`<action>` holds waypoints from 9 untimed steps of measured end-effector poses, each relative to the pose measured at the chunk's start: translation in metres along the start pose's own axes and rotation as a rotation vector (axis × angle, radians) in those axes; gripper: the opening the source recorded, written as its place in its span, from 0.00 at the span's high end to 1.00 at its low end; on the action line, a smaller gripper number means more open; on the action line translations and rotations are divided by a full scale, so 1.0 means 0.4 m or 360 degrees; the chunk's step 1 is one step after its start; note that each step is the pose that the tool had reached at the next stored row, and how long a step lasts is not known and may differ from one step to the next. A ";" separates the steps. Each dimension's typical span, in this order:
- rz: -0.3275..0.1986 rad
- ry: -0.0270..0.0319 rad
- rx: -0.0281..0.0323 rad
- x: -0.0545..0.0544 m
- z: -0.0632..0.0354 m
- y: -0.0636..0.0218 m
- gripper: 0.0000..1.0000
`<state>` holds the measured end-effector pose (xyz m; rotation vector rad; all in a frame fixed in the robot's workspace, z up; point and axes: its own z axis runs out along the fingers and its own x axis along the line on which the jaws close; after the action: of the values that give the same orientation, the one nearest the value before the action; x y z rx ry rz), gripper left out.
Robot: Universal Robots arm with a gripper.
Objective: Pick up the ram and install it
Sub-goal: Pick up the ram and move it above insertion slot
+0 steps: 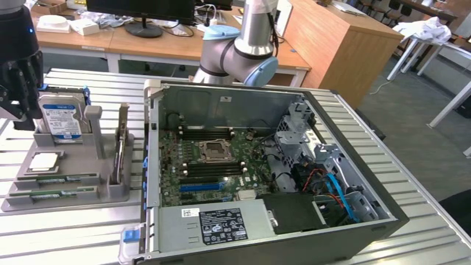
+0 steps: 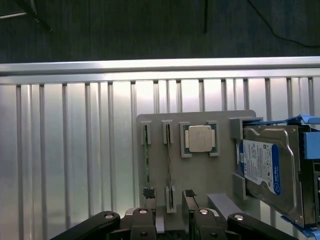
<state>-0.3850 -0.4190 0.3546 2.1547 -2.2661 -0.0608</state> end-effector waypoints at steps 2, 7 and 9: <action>-0.0004 0.00001 0.00010 0.000 0.004 0.000 0.65; -0.0016 0.00004 0.00038 0.000 0.017 -0.001 0.65; -0.0022 0.00005 0.00056 0.000 0.021 -0.001 0.65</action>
<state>-0.3850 -0.4190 0.3461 2.1720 -2.2532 -0.0567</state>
